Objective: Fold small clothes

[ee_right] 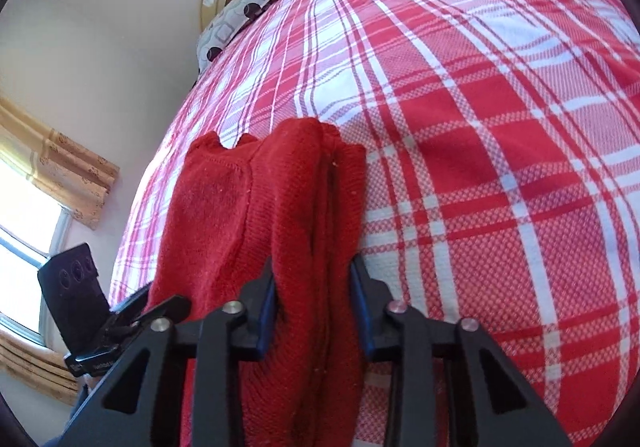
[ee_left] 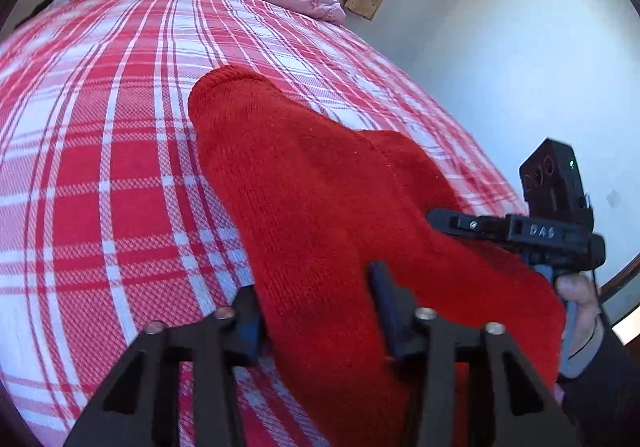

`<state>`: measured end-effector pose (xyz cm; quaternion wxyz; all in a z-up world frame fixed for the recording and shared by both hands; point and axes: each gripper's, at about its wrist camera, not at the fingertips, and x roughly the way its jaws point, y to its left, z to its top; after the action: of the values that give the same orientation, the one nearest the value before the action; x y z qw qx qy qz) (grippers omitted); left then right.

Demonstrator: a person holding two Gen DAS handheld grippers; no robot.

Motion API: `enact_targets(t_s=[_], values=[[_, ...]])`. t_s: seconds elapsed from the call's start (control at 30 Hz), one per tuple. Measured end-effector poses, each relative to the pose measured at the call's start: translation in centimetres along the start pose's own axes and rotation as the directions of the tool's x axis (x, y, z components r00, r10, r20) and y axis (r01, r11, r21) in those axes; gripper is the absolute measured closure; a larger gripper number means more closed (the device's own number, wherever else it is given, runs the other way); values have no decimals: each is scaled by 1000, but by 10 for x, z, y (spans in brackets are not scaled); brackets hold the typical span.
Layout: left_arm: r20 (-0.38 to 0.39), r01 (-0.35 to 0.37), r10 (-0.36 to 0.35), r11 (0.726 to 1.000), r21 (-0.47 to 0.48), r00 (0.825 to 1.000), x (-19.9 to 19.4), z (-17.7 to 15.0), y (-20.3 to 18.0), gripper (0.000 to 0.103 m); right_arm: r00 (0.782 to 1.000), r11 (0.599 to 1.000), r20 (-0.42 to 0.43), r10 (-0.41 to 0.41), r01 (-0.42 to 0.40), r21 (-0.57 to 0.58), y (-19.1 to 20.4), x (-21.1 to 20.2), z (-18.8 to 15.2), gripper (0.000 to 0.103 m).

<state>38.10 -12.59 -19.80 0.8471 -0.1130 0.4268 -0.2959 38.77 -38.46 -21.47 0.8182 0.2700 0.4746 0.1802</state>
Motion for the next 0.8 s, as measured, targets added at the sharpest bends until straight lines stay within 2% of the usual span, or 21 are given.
enact_targets(t_s=[0.1, 0.2, 0.43, 0.8], values=[[26, -22, 22, 1000, 18, 999, -6, -2, -7, 74, 1000, 999, 21, -19, 20, -25, 8, -6, -4, 77], [53, -49, 48, 999, 11, 997, -16, -3, -12, 76, 998, 1000, 67, -4, 5, -18, 13, -16, -8, 78], [120, -95, 86, 993, 66, 989, -58, -11, -34, 78, 992, 999, 122, 24, -21, -30, 34, -30, -16, 78], [180, -194, 184, 980, 37, 966, -138, -38, -37, 79, 983, 989, 142, 114, -99, -112, 106, -43, -43, 78]])
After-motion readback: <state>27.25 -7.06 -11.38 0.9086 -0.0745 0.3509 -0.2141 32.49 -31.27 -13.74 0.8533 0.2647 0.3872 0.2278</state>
